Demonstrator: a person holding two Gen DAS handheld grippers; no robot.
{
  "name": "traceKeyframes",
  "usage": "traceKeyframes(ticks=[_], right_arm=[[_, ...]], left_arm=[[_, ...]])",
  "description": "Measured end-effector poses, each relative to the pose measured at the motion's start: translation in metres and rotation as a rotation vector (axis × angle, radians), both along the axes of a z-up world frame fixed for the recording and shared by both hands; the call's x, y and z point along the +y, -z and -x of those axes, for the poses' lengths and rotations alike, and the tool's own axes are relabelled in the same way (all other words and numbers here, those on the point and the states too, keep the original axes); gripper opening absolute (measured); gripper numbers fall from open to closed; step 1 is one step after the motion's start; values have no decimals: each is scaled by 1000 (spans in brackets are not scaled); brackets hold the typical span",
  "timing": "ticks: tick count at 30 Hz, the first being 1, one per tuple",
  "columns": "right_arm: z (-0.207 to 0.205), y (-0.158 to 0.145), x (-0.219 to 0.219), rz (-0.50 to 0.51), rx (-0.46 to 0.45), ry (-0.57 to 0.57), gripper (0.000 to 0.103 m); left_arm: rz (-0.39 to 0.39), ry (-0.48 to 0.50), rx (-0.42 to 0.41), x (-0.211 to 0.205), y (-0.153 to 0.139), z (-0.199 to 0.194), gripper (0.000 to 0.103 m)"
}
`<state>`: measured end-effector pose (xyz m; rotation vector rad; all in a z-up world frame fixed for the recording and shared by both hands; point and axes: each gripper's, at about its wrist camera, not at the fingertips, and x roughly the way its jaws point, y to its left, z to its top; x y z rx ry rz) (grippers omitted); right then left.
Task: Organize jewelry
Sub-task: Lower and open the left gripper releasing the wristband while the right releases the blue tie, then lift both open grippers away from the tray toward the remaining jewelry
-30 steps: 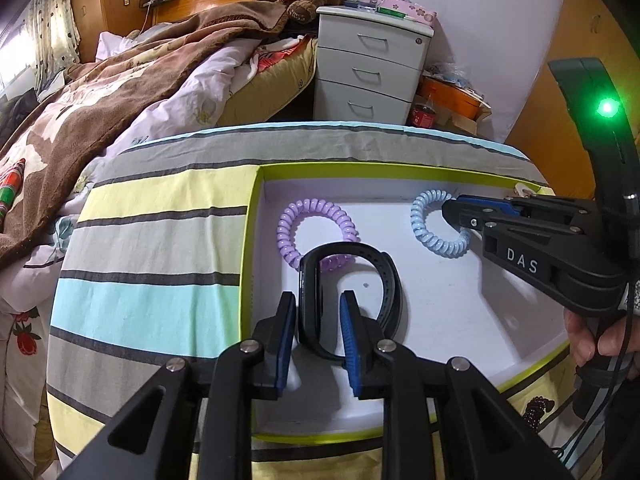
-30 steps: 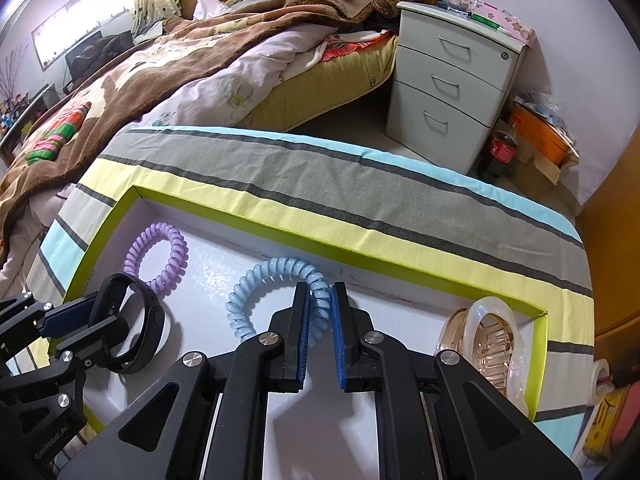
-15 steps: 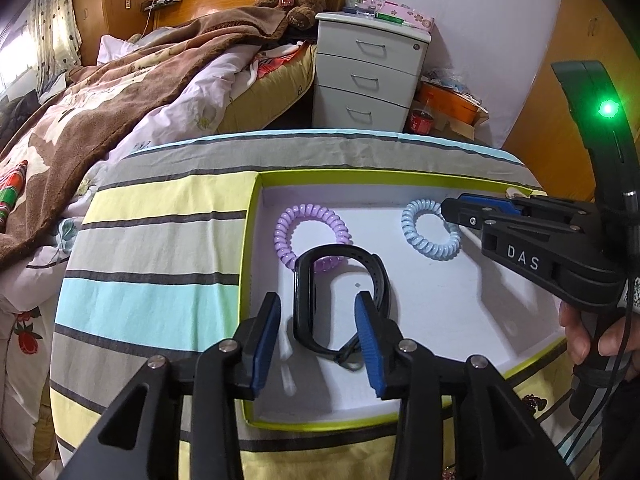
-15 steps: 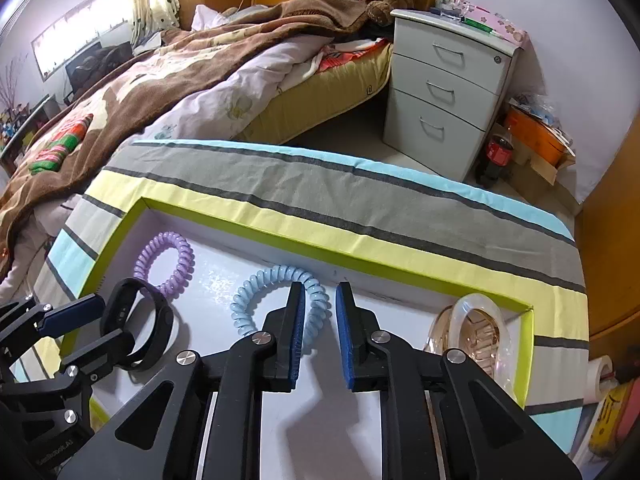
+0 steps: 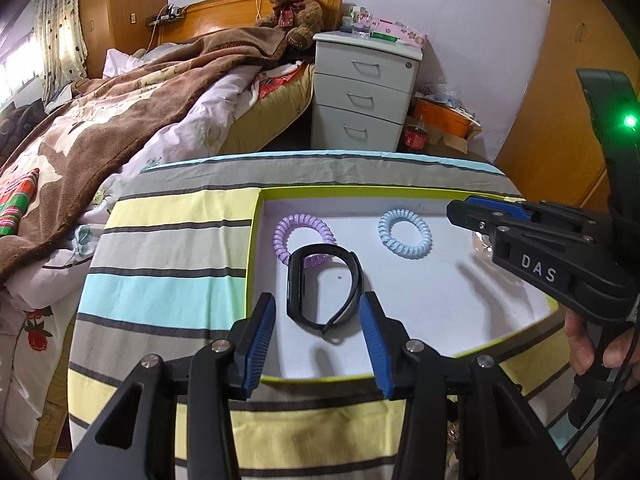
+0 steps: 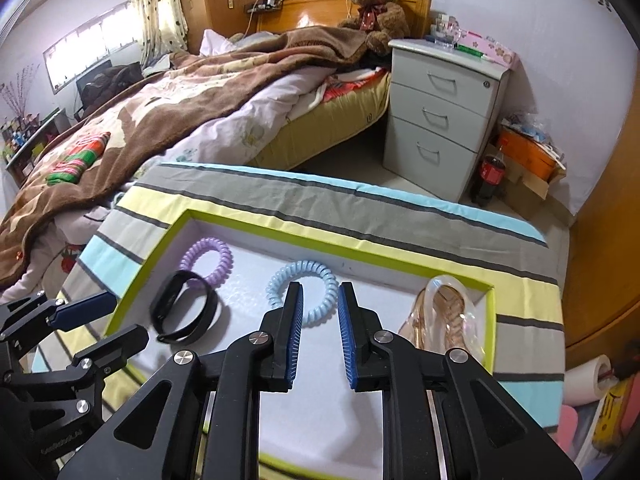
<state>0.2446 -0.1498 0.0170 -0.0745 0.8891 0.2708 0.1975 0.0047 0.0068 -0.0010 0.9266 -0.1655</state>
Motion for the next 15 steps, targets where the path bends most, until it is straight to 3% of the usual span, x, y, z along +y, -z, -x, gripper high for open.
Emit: traceKeyframes(ticks=[15], right_arm=[[72, -22, -18, -45, -81, 45, 21]], left_arm=[[39, 4, -78, 9, -30, 49, 47]])
